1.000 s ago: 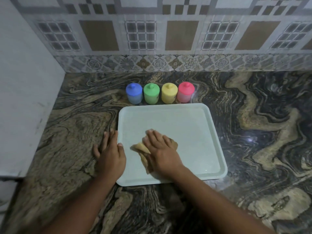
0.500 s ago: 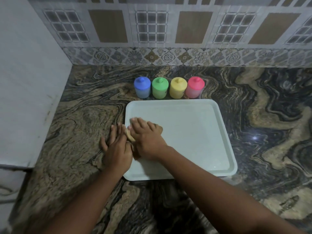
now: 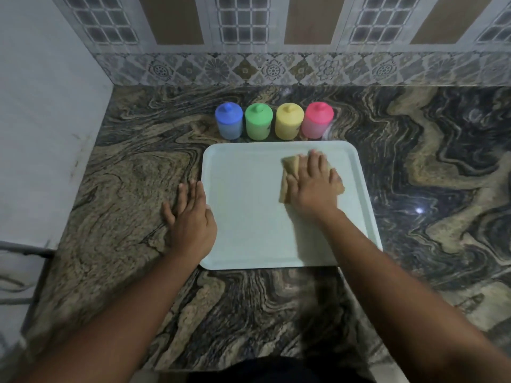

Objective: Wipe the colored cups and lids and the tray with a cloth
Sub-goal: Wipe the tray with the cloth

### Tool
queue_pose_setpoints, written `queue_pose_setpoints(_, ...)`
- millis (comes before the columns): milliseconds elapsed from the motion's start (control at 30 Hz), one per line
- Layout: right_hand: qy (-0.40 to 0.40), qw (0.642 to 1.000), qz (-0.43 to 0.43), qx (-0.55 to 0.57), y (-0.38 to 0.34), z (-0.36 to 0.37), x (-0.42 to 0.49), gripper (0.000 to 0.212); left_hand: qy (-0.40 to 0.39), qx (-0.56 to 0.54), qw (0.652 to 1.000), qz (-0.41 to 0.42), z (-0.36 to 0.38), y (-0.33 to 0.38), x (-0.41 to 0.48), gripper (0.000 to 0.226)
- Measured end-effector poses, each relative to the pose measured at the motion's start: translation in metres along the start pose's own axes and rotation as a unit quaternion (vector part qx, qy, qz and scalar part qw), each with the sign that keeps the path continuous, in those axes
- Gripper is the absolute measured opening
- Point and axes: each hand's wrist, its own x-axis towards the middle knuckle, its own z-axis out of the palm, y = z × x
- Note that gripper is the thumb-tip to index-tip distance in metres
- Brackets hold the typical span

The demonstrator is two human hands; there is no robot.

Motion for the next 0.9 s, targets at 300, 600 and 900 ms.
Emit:
queue_pose_setpoints(300,-0.114,0.97,-0.214,-0.004,-0.027,0.022,-0.102,0.088,0.008,-0.012,1.0,-0.007,-0.003,0.003,-0.005,0.057)
queue_pose_setpoints(600,-0.052,0.995,0.083,0.007,-0.021,-0.011,0.008,0.081,0.007,-0.016,1.0,-0.006,-0.006,0.003,-0.003,0.057)
queue_pose_setpoints(900,-0.125,0.968,-0.216,0.014,-0.049,0.014,-0.099,0.088,0.012,-0.059,0.997,-0.038,-0.02,0.016,-0.012,0.054)
